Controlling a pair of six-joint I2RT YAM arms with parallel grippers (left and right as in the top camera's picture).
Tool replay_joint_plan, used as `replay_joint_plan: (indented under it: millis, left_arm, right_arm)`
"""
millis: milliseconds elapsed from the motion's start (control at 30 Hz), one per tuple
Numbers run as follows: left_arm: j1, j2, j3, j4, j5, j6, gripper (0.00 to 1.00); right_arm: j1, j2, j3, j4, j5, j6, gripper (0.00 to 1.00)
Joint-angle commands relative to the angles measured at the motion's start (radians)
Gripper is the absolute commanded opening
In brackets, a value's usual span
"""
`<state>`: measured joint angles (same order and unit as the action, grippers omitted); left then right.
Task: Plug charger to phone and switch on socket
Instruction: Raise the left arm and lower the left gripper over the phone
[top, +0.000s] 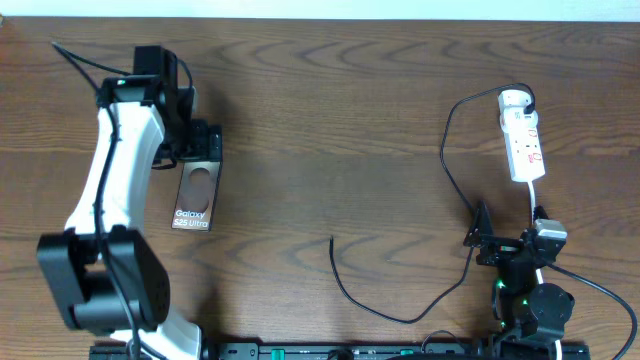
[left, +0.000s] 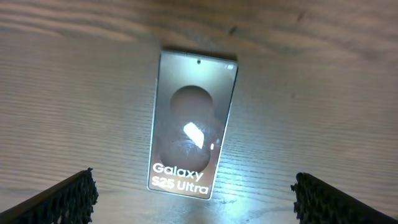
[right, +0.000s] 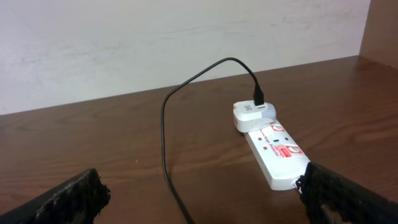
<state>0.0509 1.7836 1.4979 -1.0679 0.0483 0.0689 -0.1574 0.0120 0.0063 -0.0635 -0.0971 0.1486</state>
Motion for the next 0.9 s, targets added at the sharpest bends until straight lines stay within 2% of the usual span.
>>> replay_joint_plan:
  millis: [0, 333, 867]
  left_arm:
    - [0.005, 0.060, -0.010, -0.005, -0.016, 0.033, 0.98]
    - [0.005, 0.189, -0.010, -0.005, -0.016, 0.059, 0.98]
    - [0.047, 0.199, -0.076, 0.027, -0.014, 0.077, 0.98]
  right_arm:
    - [0.008, -0.005, -0.001, -0.005, 0.001, -0.008, 0.99]
    - [0.008, -0.005, -0.001, -0.005, 0.001, -0.008, 0.99]
    - [0.008, -0.005, -0.001, -0.005, 0.001, -0.008, 0.99]
